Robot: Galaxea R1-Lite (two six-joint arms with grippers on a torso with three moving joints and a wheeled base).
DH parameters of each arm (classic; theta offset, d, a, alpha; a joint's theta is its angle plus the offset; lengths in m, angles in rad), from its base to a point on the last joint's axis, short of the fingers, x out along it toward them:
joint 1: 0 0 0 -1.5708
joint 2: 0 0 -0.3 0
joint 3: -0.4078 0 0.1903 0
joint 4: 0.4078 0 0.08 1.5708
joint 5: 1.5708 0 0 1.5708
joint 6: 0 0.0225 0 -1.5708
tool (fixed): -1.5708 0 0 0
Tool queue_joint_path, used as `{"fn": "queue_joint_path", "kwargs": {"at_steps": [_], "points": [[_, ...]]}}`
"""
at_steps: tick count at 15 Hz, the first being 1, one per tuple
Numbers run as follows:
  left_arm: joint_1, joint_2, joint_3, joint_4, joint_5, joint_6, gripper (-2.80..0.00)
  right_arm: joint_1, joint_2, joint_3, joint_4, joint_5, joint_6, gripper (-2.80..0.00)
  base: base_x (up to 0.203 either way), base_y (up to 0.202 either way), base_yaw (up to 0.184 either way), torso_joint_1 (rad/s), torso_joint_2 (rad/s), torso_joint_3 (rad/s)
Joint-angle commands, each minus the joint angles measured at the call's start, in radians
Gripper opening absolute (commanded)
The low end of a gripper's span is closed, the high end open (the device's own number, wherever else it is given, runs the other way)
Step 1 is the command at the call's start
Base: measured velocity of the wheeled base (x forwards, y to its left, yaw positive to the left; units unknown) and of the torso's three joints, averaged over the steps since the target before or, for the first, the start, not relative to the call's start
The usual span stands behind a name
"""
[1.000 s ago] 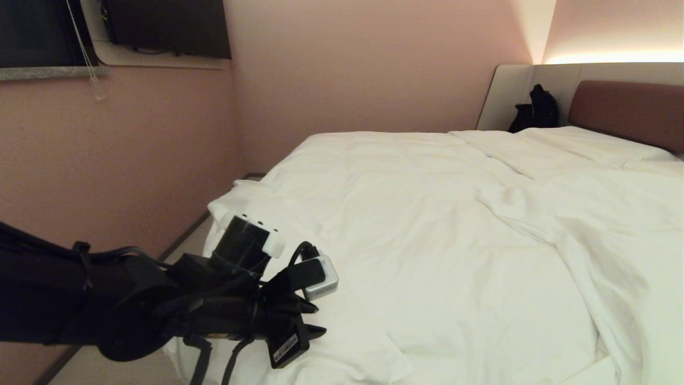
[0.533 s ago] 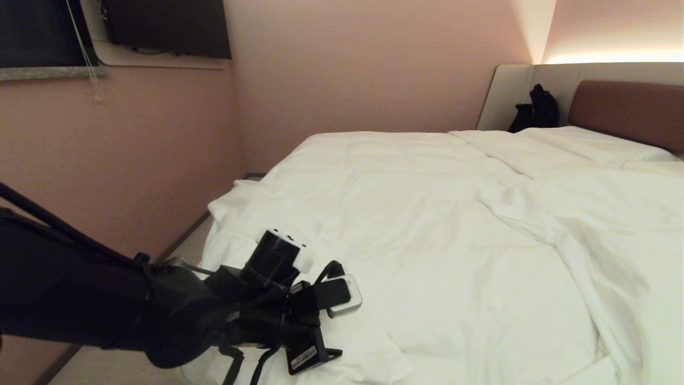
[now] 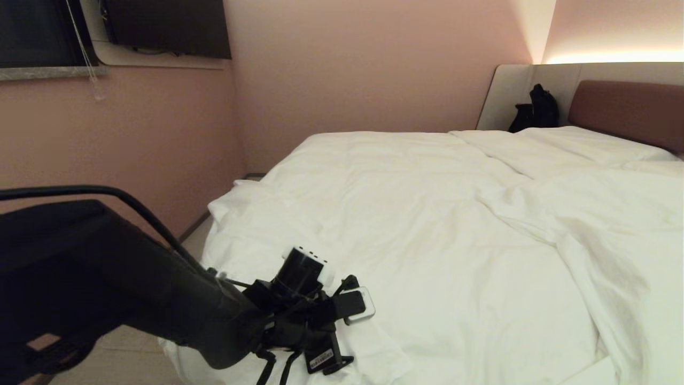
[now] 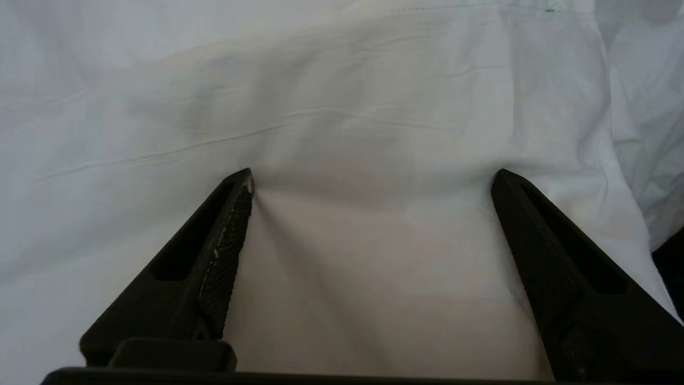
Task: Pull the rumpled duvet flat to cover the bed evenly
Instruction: Flatten the corners of the folded blanket
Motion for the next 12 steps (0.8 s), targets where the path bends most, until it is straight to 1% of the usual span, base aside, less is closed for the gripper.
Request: {"fn": "queue_joint_path", "kwargs": {"at_steps": [1,4,5,12], "points": [[0.0,0.05,-0.004,-0.004,-0.001,0.003,0.0,0.0,0.0,0.0,0.0,0.001,0.001,-2.8,0.0,0.0,0.0,0.0,0.0,0.0],[0.0,0.069,-0.005,-0.006,-0.001,0.001,0.0,0.0,0.0,0.0,0.0,0.001,-0.001,-2.8,0.0,0.0,0.0,0.0,0.0,0.0],[0.0,0.073,-0.002,-0.006,-0.001,0.001,-2.8,0.0,0.0,0.0,0.0,0.001,0.0,-2.8,0.0,0.0,0.0,0.0,0.0,0.0],[0.006,0.098,-0.001,-0.007,-0.001,0.004,-2.8,0.0,0.0,0.0,0.0,0.001,0.001,-2.8,0.0,0.0,0.0,0.0,0.0,0.0]]}}
